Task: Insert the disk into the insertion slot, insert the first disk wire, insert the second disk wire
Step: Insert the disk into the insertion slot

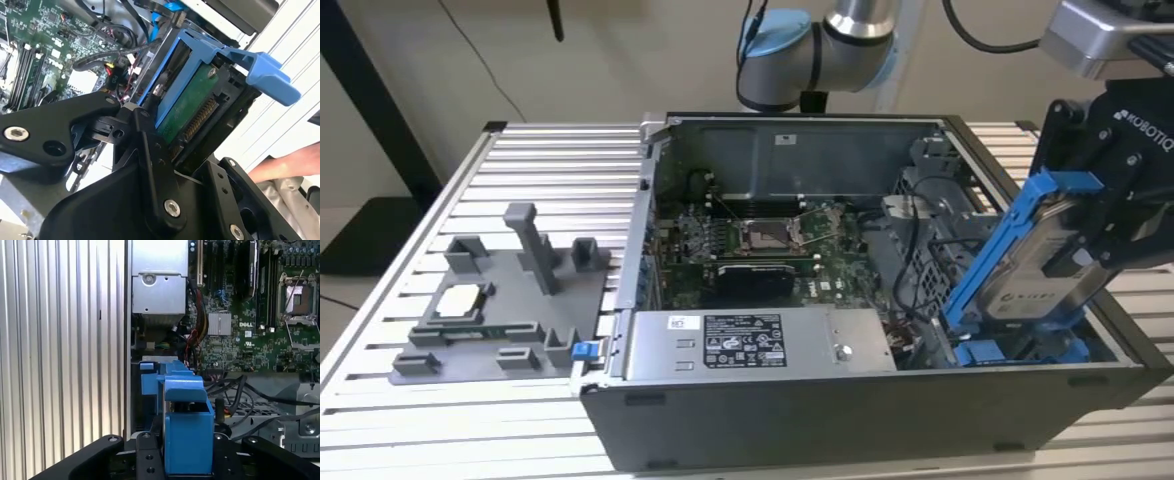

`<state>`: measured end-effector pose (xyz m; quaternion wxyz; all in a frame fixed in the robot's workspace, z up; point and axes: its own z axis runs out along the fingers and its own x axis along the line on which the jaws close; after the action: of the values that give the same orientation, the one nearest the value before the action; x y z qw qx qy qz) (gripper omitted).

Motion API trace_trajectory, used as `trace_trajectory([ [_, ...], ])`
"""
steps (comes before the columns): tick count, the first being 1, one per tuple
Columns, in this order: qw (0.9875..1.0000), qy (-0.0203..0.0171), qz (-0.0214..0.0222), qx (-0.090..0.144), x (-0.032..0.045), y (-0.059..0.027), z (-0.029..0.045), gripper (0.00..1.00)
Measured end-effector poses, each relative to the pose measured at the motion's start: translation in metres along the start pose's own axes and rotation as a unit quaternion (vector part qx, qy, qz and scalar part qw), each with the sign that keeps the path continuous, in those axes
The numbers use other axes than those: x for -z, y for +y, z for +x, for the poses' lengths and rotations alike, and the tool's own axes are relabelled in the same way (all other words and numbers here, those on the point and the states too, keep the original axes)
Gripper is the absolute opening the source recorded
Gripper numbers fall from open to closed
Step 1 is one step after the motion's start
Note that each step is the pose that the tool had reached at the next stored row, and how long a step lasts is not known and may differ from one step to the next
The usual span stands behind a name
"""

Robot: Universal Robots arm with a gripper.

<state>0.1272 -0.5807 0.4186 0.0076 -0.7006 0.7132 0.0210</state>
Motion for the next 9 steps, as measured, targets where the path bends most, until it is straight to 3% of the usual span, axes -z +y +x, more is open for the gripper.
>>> trace_trajectory([
  [9, 1.0, -0.0001, 0.0007, 0.0, -0.0058, -0.002, 0.0002, 1.0],
])
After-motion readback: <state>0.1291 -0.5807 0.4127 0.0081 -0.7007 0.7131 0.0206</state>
